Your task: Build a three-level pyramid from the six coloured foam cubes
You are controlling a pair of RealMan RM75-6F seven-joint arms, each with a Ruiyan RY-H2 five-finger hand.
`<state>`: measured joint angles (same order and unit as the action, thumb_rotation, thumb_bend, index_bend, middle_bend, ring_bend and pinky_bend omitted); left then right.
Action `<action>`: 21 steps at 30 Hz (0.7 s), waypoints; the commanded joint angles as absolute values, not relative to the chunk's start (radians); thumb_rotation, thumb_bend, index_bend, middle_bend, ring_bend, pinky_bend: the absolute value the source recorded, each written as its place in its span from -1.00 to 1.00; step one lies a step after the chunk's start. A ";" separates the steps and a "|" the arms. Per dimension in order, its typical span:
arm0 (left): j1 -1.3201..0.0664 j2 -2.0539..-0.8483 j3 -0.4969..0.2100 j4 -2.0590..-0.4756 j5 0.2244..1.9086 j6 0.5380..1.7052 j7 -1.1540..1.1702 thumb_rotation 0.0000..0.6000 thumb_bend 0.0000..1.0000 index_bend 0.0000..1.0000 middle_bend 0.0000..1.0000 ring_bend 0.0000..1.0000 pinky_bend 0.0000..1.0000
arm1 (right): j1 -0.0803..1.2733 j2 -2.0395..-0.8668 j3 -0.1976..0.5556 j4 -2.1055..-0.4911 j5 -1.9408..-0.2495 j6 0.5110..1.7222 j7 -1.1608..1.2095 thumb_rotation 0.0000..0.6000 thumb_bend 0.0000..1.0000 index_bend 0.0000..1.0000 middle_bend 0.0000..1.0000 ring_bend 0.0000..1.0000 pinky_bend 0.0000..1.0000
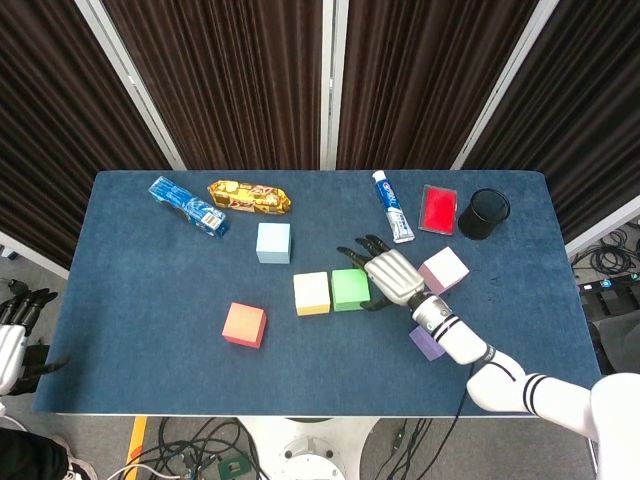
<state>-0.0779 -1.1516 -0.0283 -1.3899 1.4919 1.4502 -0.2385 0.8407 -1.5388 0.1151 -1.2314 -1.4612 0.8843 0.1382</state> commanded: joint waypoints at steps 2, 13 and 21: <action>-0.077 -1.151 -0.027 -1.389 1.492 1.450 -0.241 1.00 -1.00 -0.70 -0.76 -0.89 -0.74 | 0.844 -1.548 0.120 -1.224 -1.457 0.882 0.140 1.00 -0.41 -1.00 -0.14 -0.93 -1.00; -0.076 -1.147 -0.026 -1.387 1.494 1.453 -0.248 1.00 -1.00 -0.70 -0.76 -0.89 -0.74 | 0.848 -1.566 0.121 -1.214 -1.449 0.875 0.138 1.00 -0.52 -1.00 -0.14 -0.93 -1.00; -0.078 -1.148 -0.027 -1.383 1.493 1.451 -0.255 1.00 -1.00 -0.70 -0.76 -0.89 -0.74 | 0.853 -1.574 0.125 -1.214 -1.446 0.870 0.143 1.00 -0.53 -1.00 -0.15 -0.93 -1.00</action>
